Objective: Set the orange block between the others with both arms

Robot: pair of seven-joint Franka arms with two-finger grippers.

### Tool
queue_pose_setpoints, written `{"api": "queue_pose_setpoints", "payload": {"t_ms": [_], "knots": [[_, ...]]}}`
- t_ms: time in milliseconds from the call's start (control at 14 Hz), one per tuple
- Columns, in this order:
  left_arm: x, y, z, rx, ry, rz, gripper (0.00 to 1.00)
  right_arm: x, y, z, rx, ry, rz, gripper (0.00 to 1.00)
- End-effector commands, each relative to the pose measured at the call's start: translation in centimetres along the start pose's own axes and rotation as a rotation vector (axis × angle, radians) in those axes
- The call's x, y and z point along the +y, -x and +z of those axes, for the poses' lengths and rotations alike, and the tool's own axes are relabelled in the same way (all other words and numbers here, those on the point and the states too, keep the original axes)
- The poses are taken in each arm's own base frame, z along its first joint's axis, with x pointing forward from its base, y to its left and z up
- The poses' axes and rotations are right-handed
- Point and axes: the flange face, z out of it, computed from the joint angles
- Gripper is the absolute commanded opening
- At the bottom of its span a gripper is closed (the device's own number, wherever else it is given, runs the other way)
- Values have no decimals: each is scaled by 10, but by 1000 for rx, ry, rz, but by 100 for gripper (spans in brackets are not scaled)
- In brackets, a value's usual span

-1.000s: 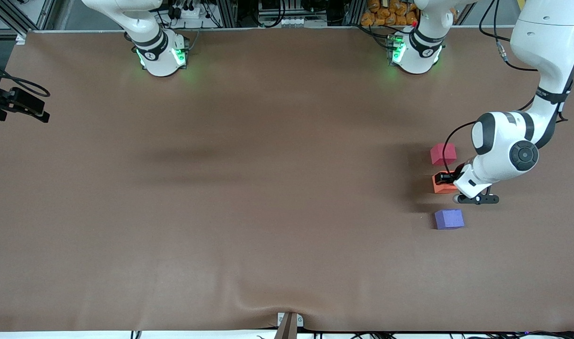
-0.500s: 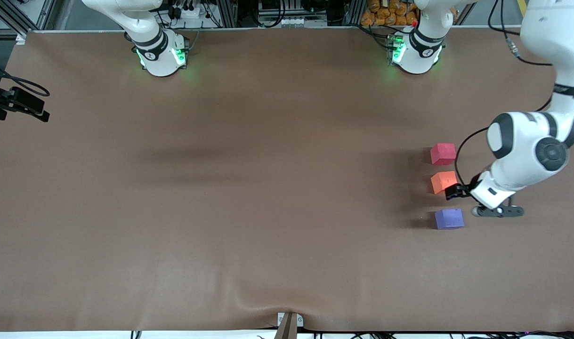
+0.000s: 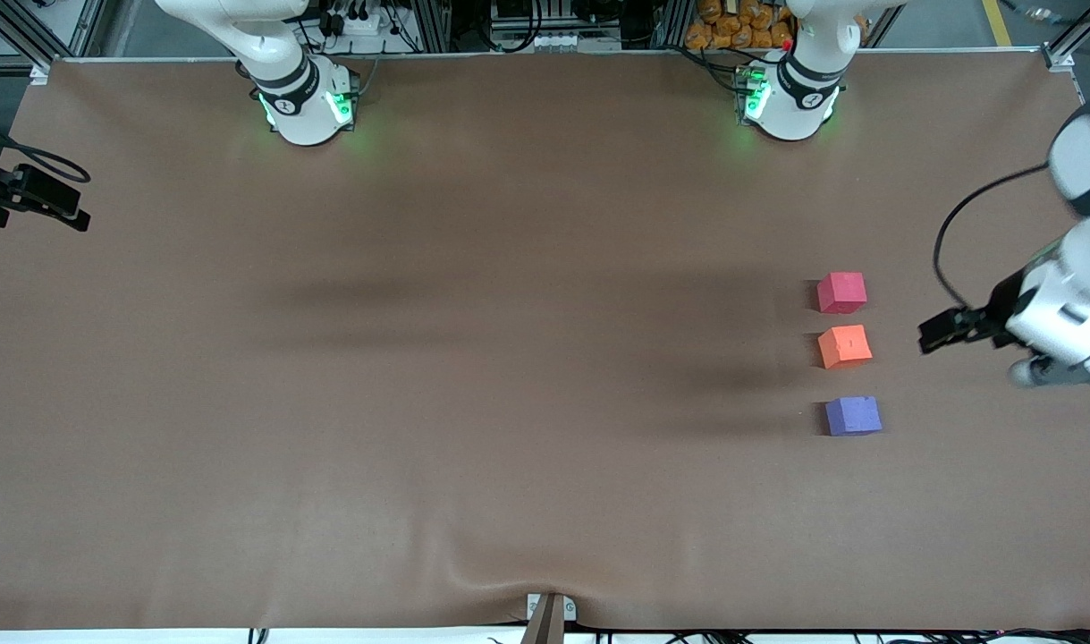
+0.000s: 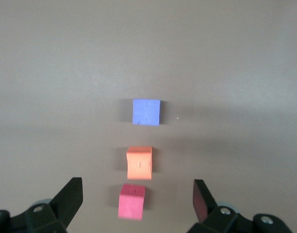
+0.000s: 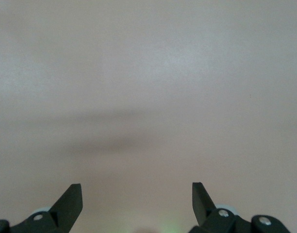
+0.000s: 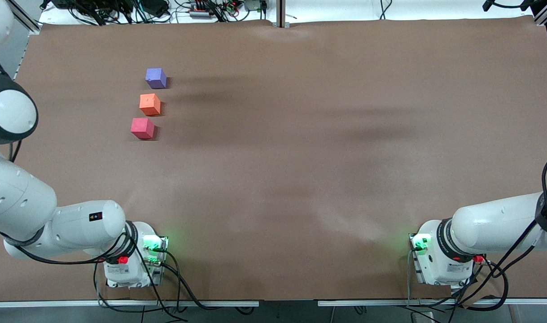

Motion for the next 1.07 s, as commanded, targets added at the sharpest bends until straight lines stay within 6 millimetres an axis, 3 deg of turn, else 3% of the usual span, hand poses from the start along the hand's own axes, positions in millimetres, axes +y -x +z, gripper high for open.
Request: {"api": "queue_pose_setpoints", "payload": {"t_ms": [0, 143, 429, 571, 1000], "knots": [[9, 7, -47, -24, -2, -1, 100, 2, 3, -7, 5, 2, 7, 100], [25, 21, -72, -9, -1, 25, 100, 0, 2, -6, 6, 3, 4, 100], [78, 47, -106, 48, -7, 92, 100, -2, 2, -6, 2, 1, 1, 100], [68, 51, -112, 56, -18, 82, 100, -3, 2, -6, 3, 1, -1, 100], [32, 75, -100, -53, -55, 32, 100, -4, 2, -5, 2, 0, -2, 100]]}}
